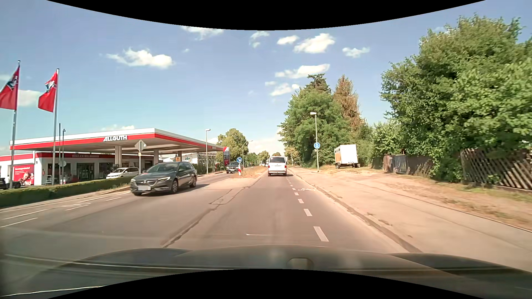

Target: Follow the waypoints while adhering to traffic rules and regulations

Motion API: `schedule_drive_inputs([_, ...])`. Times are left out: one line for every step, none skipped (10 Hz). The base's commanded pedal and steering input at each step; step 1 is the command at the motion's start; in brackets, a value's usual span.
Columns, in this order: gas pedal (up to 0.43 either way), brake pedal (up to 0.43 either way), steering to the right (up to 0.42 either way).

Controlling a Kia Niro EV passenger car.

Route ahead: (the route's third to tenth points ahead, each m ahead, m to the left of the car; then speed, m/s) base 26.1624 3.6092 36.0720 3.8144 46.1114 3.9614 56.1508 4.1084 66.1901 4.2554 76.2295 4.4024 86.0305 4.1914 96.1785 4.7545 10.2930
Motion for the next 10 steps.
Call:
schedule_drive_inputs([0.028,0.006,-0.004])
schedule_drive_inputs([0.028,0.006,0.0])
schedule_drive_inputs([0.028,0.006,0.001])
schedule_drive_inputs([0.028,0.006,0.001])
schedule_drive_inputs([0.028,0.006,0.0])
schedule_drive_inputs([0.028,0.006,-0.002])
schedule_drive_inputs([0.02,0.006,-0.003])
schedule_drive_inputs([0.0,0.006,-0.003])
schedule_drive_inputs([0.0,0.006,-0.004])
schedule_drive_inputs([0.0,0.006,-0.005])
